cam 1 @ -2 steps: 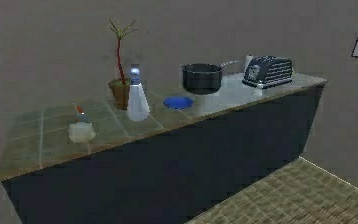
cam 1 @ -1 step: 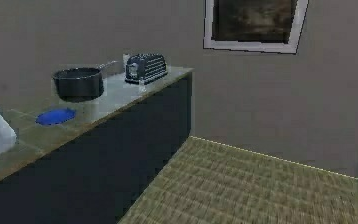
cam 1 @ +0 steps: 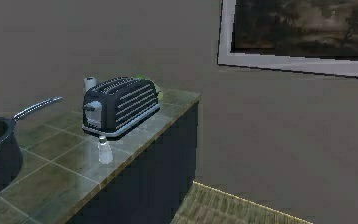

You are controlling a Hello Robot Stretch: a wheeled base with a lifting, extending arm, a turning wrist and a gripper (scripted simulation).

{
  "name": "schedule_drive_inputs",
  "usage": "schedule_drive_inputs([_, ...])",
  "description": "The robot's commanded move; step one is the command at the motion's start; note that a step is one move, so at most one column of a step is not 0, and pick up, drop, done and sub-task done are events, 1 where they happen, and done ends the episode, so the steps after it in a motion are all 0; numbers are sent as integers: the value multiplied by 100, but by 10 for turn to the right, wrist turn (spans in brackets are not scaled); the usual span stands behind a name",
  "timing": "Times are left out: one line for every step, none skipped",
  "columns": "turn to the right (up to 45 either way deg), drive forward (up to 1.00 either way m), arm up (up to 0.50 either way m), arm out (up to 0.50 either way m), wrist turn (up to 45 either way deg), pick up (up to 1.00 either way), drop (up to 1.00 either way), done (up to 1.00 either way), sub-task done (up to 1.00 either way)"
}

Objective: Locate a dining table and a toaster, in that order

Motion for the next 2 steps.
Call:
schedule_drive_inputs([-150,0,0,0,0,0,0,0,0])
schedule_drive_inputs([0,0,0,0,0,0,0,100,0])
